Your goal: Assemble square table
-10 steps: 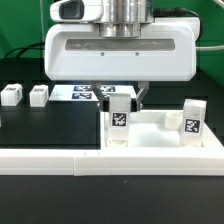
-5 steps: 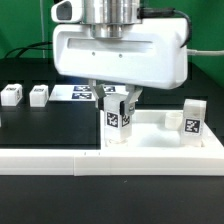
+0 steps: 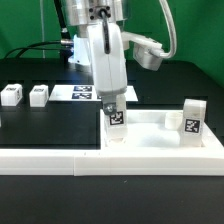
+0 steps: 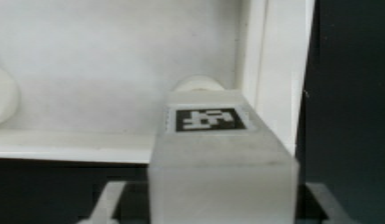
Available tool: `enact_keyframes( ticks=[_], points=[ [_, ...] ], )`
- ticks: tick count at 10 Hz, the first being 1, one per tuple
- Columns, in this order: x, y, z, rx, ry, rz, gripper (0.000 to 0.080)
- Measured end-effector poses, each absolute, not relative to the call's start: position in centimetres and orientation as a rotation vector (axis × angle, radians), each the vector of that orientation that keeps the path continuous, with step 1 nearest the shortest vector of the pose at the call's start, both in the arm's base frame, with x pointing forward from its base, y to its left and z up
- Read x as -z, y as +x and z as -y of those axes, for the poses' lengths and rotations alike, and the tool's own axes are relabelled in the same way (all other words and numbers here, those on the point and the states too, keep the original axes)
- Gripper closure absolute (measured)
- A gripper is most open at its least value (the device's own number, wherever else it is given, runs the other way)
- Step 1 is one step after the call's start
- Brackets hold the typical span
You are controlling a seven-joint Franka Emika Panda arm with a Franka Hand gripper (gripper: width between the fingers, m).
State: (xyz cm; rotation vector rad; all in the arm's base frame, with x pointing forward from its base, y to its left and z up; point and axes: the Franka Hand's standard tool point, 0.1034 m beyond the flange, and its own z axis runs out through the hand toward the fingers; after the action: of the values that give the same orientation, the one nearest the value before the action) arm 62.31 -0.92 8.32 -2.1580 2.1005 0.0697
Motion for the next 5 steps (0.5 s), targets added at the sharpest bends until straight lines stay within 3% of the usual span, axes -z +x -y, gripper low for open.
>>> enact_keyframes(
  ticks=[2,4,5],
  points=[
    [-8.22,62.25,0.95,-0.073,-2.132,-2.131,0.0508],
    [-8.19,62.28,0.88,-0.066,-2.162,-2.100,0.0264],
    [-8.07,62.60,0.84,0.018,-2.378,-1.851,0.0264]
  ],
)
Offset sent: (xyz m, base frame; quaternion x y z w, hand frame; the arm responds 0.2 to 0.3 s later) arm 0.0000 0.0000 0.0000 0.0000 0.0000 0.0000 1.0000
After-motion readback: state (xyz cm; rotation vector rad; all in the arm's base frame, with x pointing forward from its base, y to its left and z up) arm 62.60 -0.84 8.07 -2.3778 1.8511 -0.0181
